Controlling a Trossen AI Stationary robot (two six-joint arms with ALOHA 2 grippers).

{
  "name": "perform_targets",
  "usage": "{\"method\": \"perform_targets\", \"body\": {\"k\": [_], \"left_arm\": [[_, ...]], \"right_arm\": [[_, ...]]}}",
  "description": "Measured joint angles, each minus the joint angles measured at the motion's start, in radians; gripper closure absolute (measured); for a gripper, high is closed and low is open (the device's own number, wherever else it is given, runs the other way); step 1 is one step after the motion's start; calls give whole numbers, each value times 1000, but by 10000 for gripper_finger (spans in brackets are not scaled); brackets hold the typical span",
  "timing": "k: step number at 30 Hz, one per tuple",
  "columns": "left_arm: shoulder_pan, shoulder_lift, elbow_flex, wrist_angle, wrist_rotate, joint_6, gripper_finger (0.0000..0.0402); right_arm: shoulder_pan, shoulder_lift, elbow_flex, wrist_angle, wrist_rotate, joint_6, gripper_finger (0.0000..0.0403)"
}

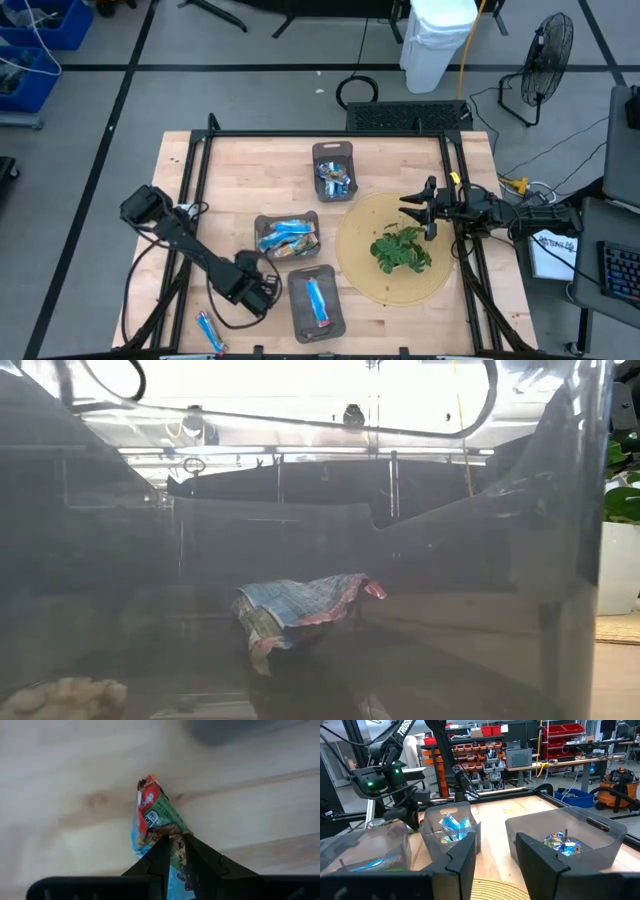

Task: Pick and place Granola Bars by type
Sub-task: Put the red granola bar into the bottom black bin

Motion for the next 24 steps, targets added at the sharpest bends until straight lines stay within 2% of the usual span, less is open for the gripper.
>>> {"method": "perform_targets", "body": {"k": [4,8,11,15,19,24], "left_arm": [[14,0,0,1,-45,95,336],[39,0,0,-11,86,206,336],[62,0,0,-29,188,202,336],[78,-5,0,-29,209,207,333],[87,-38,0,-33,210,215,302],[82,-104,0,-47,192,173,235]], "right_arm": [[0,0,0,0,0,0,273],[0,0,0,0,0,0,273],[0,0,0,0,0,0,273],[0,0,0,0,0,0,273],[0,0,0,0,0,0,273],[0,0,0,0,0,0,273]]}}
